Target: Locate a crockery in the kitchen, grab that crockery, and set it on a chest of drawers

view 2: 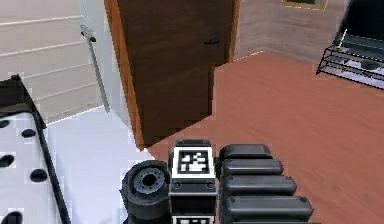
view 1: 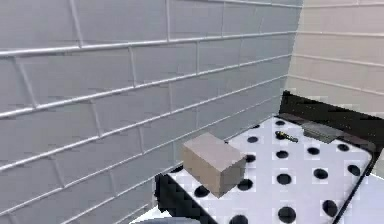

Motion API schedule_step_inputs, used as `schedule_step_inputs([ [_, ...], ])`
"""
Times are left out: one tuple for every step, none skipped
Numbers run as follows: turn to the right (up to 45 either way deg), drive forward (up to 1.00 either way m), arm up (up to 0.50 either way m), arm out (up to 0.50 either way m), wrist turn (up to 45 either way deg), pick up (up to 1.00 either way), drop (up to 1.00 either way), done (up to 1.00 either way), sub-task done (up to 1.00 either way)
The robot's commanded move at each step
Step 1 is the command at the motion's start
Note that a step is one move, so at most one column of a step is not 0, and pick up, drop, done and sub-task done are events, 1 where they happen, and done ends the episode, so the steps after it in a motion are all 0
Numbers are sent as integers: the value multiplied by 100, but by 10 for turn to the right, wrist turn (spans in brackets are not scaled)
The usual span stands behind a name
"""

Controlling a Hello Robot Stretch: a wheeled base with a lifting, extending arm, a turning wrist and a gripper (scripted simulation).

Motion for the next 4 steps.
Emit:
schedule_step_inputs([
  [-450, 0, 0, 0, 0, 0, 0, 0, 0],
  [-450, 0, 0, 0, 0, 0, 0, 0, 0],
  [-270, 0, 0, 0, 0, 0, 0, 0, 0],
  [0, 100, 0, 0, 0, 0, 0, 0, 0],
])
